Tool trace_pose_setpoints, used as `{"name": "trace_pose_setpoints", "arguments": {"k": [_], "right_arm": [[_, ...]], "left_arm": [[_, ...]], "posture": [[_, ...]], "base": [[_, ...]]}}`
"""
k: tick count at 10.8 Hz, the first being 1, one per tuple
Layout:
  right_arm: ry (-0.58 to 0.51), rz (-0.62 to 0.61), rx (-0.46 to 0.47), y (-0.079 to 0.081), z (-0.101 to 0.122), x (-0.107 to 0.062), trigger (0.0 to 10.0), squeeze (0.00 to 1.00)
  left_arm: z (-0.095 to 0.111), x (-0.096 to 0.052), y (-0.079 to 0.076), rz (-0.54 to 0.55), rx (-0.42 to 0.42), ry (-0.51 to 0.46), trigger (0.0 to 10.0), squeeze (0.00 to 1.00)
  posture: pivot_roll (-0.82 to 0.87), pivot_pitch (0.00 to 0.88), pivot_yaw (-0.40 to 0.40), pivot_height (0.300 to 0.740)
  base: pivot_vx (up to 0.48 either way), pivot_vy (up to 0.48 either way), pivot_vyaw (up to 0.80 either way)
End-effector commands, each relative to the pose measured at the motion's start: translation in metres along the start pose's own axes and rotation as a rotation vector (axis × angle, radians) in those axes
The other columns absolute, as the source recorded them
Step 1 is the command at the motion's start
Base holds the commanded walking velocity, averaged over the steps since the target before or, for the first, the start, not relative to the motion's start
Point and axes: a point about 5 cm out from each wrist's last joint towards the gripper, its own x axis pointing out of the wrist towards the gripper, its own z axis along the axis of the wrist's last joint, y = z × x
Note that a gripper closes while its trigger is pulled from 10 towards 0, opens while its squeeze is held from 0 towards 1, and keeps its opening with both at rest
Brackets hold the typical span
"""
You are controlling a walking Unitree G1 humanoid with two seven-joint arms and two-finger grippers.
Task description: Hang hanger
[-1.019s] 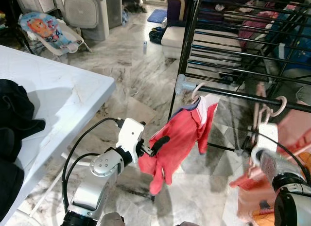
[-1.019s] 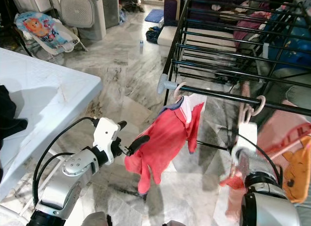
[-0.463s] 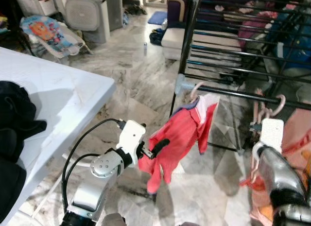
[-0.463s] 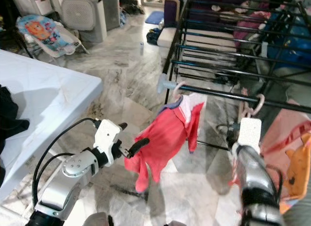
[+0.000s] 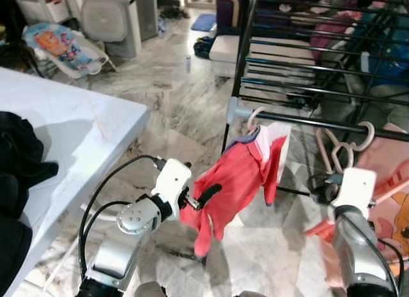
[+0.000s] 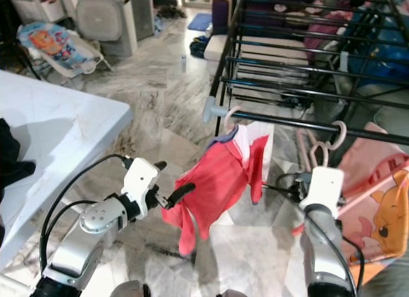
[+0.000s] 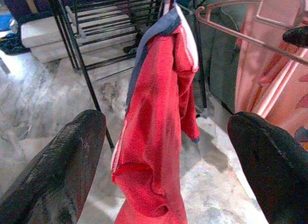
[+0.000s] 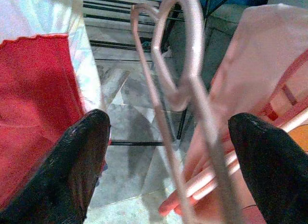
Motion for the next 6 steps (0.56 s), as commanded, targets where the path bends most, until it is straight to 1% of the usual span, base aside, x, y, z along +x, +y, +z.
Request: {"name": "trace_pose_setpoints", "arguments": {"k": [1, 2, 3, 4, 5, 6], "right_arm": [[-0.07, -0.007, -0.034, -0.001, 0.012, -0.003, 10.0, 1.0], [-0.129, -0.028, -0.062, -0.004, 0.021, -0.007, 10.0, 1.0], [-0.185, -0.039, -0.088, -0.005, 0.028, -0.011, 10.0, 0.94], [-0.232, -0.038, -0.119, -0.001, 0.034, -0.02, 10.0, 0.54], [-0.235, -0.017, -0.138, 0.007, 0.029, -0.031, 10.0, 0.0], [-0.226, 0.003, -0.133, 0.013, 0.025, -0.038, 10.0, 0.0]], "left_arm": [[0.006, -0.001, 0.003, 0.014, 0.029, -0.021, 10.0, 0.0], [0.008, -0.002, 0.006, 0.034, 0.026, -0.029, 10.0, 0.0], [0.009, -0.004, 0.009, 0.059, 0.028, -0.038, 10.0, 0.0], [0.01, -0.005, 0.011, 0.093, 0.035, -0.048, 10.0, 0.0], [0.011, -0.003, 0.009, 0.106, 0.045, -0.062, 10.0, 0.0], [0.013, -0.002, 0.007, 0.105, 0.048, -0.069, 10.0, 0.0]], "posture": [[-0.02, 0.0, -0.001, 0.74], [-0.02, 0.0, 0.0, 0.74], [-0.02, 0.0, 0.002, 0.74], [-0.02, 0.0, 0.006, 0.74], [-0.03, 0.0, 0.016, 0.74], [-0.03, 0.0, 0.018, 0.74]], "base": [[0.0, 0.0, 0.0], [0.0, 0.0, 0.0], [0.0, 0.0, 0.0], [0.0, 0.0, 0.0], [0.0, 0.0, 0.0], [0.0, 0.0, 0.0]]}}
